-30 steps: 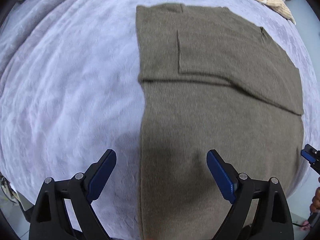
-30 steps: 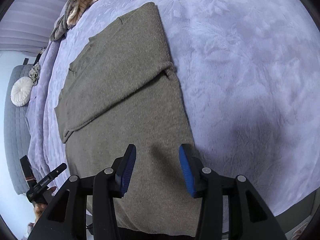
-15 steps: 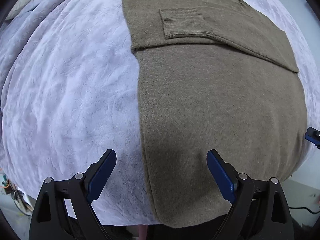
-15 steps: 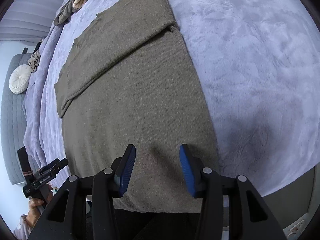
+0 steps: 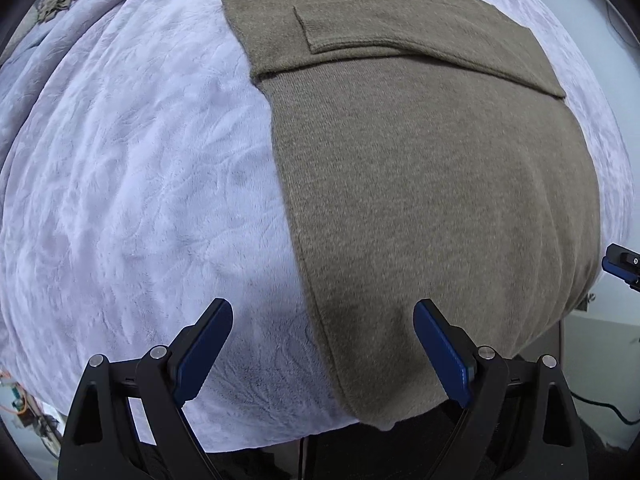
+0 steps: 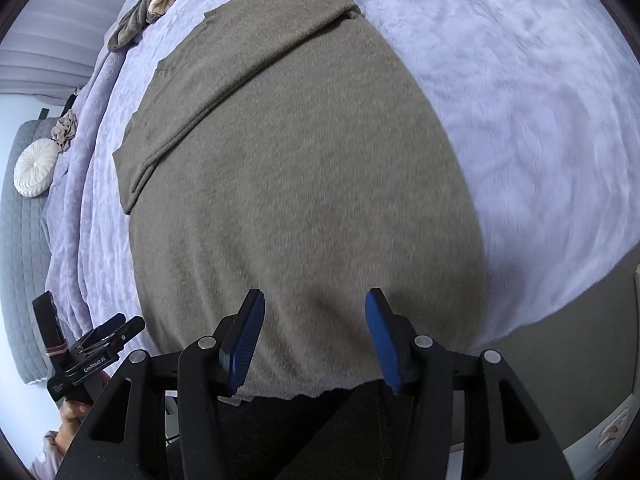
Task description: Fold small clothes
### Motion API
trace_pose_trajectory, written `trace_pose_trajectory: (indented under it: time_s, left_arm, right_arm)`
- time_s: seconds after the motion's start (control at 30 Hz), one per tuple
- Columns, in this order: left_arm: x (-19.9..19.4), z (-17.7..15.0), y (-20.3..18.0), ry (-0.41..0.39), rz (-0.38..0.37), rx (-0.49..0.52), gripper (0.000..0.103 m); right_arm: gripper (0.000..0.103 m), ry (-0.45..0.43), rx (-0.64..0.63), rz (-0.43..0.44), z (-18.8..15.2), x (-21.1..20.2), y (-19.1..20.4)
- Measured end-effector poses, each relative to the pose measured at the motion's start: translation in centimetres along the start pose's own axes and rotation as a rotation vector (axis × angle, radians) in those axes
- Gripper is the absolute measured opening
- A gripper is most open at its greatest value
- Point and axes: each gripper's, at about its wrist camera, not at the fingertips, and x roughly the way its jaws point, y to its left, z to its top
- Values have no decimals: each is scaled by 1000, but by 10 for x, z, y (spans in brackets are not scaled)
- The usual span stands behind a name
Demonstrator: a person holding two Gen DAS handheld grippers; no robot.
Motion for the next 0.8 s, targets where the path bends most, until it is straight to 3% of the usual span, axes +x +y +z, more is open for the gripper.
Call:
trace_pose_trajectory:
  time_s: [0.13, 0.33, 0.57, 0.8]
  left_arm:
    - [-14, -16, -5, -15, -1, -7, 92]
    - [-25, -58, -10, -13, -31, -75, 92]
    - [9, -121, -14, 112, -97, -106, 92]
    - [40, -152, -16, 203, -169, -163, 92]
  right_arm:
    - [56, 22, 0, -20, -11, 1, -4]
    - [56, 39, -82, -29, -1, -1, -11]
    - [56, 121, -144, -47, -11, 8, -61]
    - [56, 227, -192, -55, -28, 52, -97]
